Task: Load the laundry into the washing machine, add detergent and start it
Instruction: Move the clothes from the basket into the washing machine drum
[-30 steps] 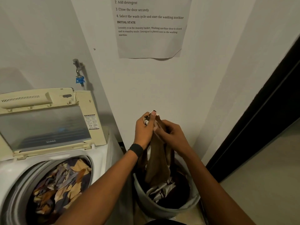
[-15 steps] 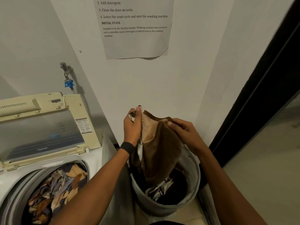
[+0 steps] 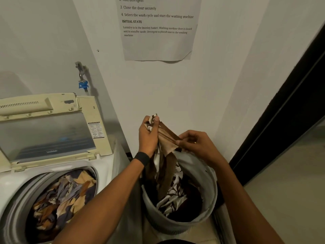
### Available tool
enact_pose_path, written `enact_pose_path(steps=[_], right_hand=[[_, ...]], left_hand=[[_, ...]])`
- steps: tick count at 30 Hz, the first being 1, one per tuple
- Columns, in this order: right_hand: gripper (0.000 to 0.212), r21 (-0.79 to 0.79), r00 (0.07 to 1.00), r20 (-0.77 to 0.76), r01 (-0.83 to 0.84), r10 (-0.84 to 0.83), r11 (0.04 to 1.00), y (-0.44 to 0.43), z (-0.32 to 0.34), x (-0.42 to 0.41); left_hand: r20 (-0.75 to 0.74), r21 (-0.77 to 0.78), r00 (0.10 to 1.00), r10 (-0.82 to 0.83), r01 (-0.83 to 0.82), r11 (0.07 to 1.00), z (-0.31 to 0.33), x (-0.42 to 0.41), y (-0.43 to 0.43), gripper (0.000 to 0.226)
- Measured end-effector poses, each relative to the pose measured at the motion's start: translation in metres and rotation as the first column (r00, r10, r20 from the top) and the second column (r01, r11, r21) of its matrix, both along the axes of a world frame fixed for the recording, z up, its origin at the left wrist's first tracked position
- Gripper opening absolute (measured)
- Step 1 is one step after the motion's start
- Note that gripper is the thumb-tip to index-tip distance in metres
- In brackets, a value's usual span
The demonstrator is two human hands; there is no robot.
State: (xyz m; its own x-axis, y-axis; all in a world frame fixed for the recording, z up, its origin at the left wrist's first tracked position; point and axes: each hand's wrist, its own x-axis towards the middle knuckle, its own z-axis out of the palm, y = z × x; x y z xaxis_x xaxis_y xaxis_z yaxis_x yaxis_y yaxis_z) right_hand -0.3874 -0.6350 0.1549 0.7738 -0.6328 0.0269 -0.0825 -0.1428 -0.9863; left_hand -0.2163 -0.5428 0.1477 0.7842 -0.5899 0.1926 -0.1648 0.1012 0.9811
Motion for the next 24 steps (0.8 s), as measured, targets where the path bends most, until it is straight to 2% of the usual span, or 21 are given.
enact_pose_path(steps=[2, 6, 9, 11, 13, 14, 16, 18, 19, 20, 22, 24], right_hand=[[0.016, -0.009, 1.000, 0.016, 0.006, -0.006, 1.000, -0.006, 0.001, -0.012], [0.008, -0.025, 0.986, 0.119, 0.122, -0.118, 0.992, -0.012, 0.006, -0.005], [0.007, -0.077, 0.969, 0.187, 0.177, -0.160, 0.981, -0.007, 0.007, 0.018], [0.007, -0.083, 0.954, 0.230, 0.218, -0.194, 0.972, 0.000, 0.009, 0.032], [0.007, -0.105, 0.936, 0.259, 0.272, -0.238, 0.957, 0.005, 0.008, 0.043], [0.007, -0.073, 0.924, 0.251, 0.316, -0.289, 0.946, 0.006, 0.004, 0.047], [0.017, 0.065, 0.904, 0.207, 0.368, -0.373, 0.928, 0.008, -0.006, 0.052], [0.049, 0.231, 0.941, 0.187, 0.238, -0.283, 0.943, 0.016, -0.020, 0.055], [0.066, 0.300, 0.966, 0.183, 0.123, -0.184, 0.946, 0.023, -0.028, 0.056], [0.073, 0.332, 0.985, 0.151, 0.031, -0.085, 0.943, 0.032, -0.033, 0.055], [0.066, 0.224, 0.998, 0.040, -0.057, 0.049, 0.973, 0.051, -0.048, 0.051], [0.057, 0.102, 0.977, -0.148, -0.138, 0.153, 0.985, 0.067, -0.078, 0.043]], left_hand=[[-0.008, -0.009, 1.000, -0.012, 0.012, 1.000, 0.001, 0.004, 0.002, 0.021], [-0.042, -0.016, 0.998, -0.041, 0.041, 0.999, 0.002, -0.005, -0.003, 0.021], [-0.037, -0.034, 0.977, -0.210, 0.209, 0.977, 0.005, -0.023, -0.006, 0.027], [0.000, -0.046, 0.945, -0.327, 0.327, 0.944, 0.008, -0.035, -0.008, 0.047], [0.055, -0.038, 0.945, -0.323, 0.325, 0.945, 0.011, -0.038, -0.011, 0.067], [0.056, -0.040, 0.951, -0.305, 0.307, 0.951, 0.012, -0.036, -0.012, 0.066], [0.030, -0.034, 0.965, -0.261, 0.262, 0.965, 0.015, -0.033, -0.016, 0.043], [-0.003, -0.055, 0.976, -0.218, 0.217, 0.975, 0.029, -0.038, -0.022, 0.026], [-0.056, -0.079, 0.982, -0.182, 0.177, 0.981, 0.035, -0.041, -0.025, 0.026], [-0.145, -0.108, 0.980, -0.138, 0.123, 0.987, 0.045, -0.043, -0.029, 0.028], [-0.335, -0.172, 0.938, -0.094, 0.037, 0.984, 0.067, -0.035, -0.034, 0.032], [-0.415, -0.254, 0.904, -0.099, -0.011, 0.967, 0.091, -0.020, -0.035, 0.032]])
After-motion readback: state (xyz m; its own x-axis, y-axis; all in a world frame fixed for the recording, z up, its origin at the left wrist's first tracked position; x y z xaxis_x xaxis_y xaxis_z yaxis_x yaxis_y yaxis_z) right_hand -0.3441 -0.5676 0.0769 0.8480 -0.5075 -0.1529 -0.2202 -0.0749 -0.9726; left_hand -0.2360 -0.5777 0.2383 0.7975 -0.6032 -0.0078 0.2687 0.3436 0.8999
